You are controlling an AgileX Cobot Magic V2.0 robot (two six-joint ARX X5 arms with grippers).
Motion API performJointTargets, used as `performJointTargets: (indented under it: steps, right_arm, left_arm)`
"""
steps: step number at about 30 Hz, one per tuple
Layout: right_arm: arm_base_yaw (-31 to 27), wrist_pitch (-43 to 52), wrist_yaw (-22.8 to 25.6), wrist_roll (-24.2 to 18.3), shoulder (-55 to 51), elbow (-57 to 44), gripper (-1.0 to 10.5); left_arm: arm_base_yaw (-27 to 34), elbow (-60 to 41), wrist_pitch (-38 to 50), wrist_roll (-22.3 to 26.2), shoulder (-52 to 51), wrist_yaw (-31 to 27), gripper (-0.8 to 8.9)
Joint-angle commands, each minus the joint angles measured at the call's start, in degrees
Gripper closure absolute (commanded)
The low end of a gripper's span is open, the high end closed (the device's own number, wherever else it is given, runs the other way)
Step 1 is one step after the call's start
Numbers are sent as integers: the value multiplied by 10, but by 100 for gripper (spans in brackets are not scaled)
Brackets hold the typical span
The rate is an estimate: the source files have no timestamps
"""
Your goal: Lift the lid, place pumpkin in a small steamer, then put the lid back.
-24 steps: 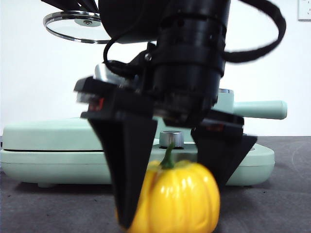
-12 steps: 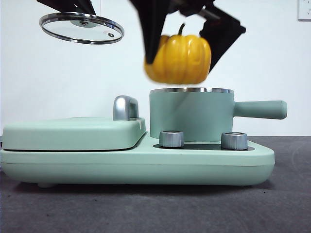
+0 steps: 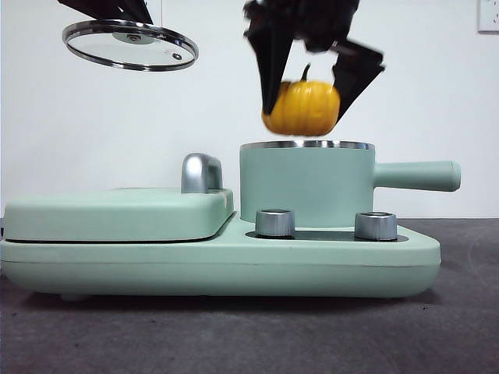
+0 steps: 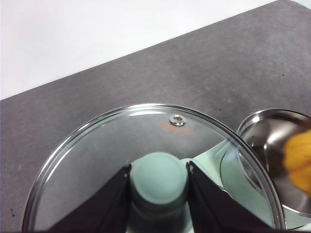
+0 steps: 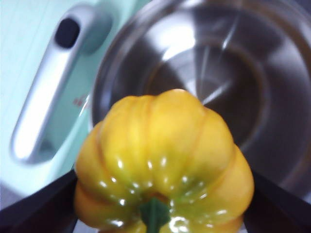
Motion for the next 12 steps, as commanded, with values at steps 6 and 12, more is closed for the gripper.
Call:
performJointTargets:
  steps: [6, 12]
  right_arm:
    - [-17, -20, 19, -27, 105, 65, 599]
    - [-19, -21, 33, -35, 137, 65, 599]
  left_arm:
    - [-2, 16, 15, 0, -3, 2, 732]
    - [-2, 16, 16, 0, -3, 2, 732]
